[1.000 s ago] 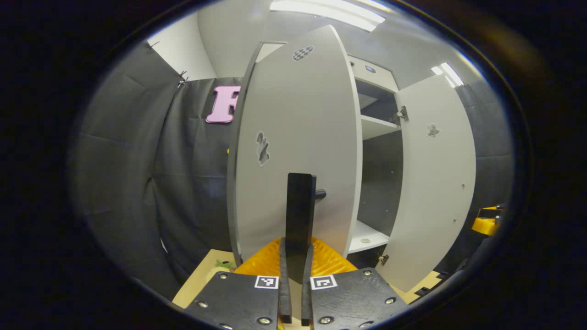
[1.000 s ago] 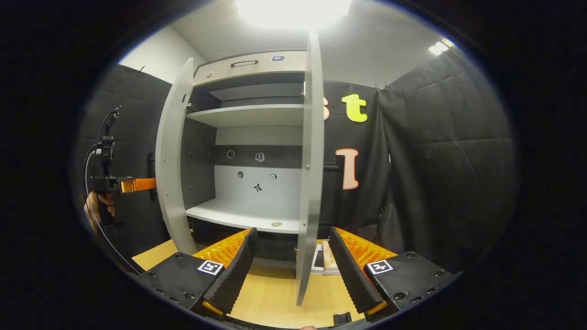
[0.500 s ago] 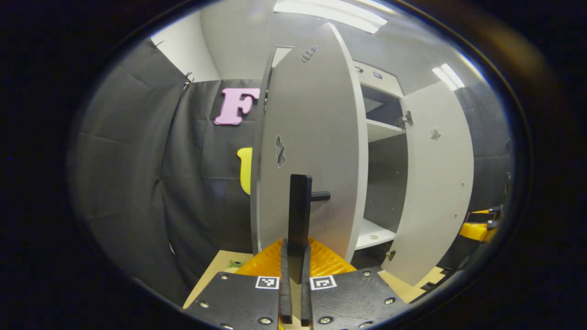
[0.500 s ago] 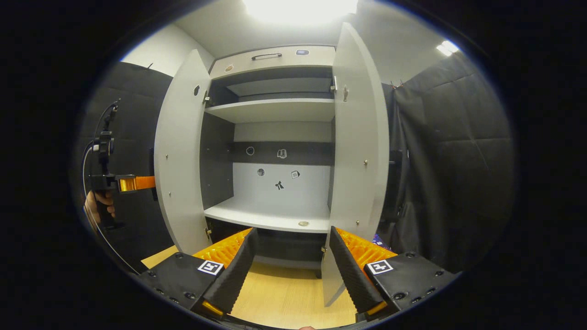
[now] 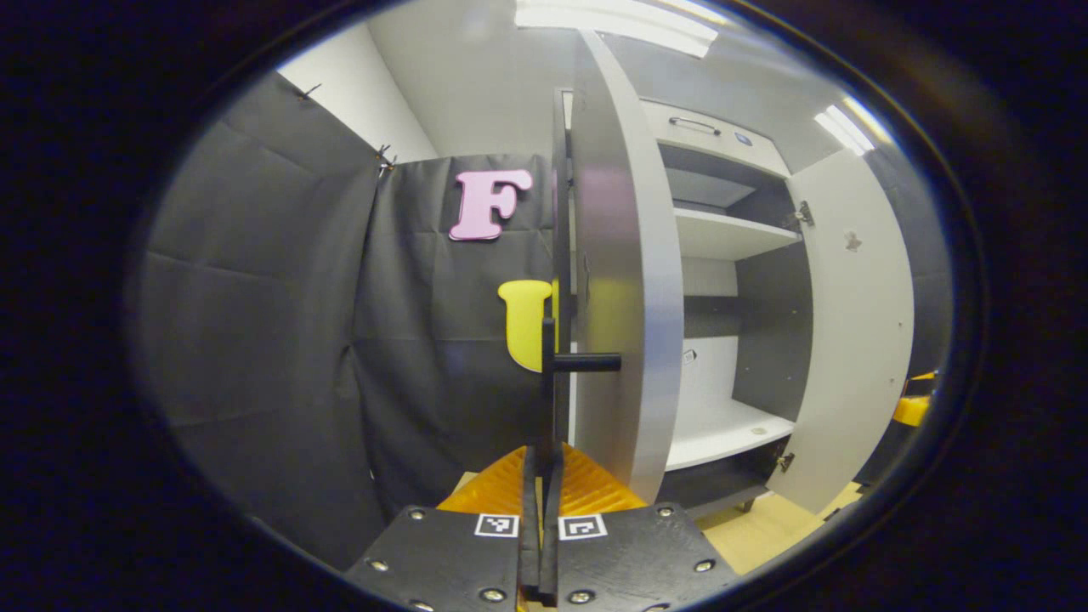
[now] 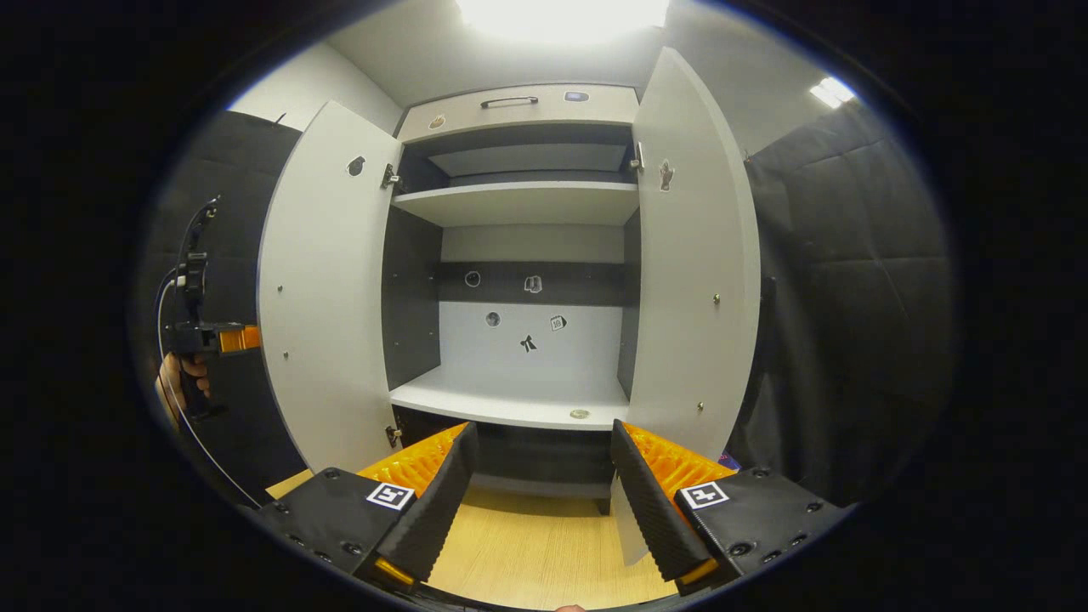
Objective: Open the right door of the double-door shoe cabinet with the right hand, and open the left door with the left hand.
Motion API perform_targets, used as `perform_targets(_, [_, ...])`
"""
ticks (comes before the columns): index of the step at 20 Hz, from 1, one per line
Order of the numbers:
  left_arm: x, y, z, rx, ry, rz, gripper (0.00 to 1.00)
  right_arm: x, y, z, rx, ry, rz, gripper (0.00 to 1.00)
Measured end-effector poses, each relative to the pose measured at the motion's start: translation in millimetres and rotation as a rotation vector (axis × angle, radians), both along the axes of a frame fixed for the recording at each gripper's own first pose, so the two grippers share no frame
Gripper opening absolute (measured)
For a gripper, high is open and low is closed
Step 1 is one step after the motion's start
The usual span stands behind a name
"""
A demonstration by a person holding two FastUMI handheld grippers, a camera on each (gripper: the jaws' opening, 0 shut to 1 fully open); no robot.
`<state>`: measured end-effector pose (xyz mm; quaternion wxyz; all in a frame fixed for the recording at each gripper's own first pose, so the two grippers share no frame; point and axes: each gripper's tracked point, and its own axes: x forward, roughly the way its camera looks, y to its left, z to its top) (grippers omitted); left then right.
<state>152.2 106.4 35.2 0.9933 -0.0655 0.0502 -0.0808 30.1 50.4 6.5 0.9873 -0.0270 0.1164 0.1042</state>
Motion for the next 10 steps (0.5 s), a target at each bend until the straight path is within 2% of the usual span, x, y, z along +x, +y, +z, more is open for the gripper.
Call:
perform_targets(1, [-2, -1, 1, -0.015, -0.003, -0.010, 0.00, -1, 0, 0, 0.003, -0.001, -0.010, 0.98])
perform_targets(2, [1, 2, 0, -0.007, -0.008, -0.014, 0.02, -2, 0, 0, 0.008, -0.001, -0.021, 0.95])
perform_targets(6, [-9, 6, 1, -0.015, -0.029, 0.009, 0.02, -10, -6, 5, 0.049, -0.017, -0.043, 0.98])
perform_targets(8, [-30, 11, 10, -0.033, -0.056, 0.024, 0.02, -16, -19, 13, 0.051, -0.037, -0.045, 0.98])
perform_targets(10, [-56, 18, 24, -0.010, -0.112, 0.045, 0.02, -18, -33, 27, 0.044, -0.073, -0.035, 0.95])
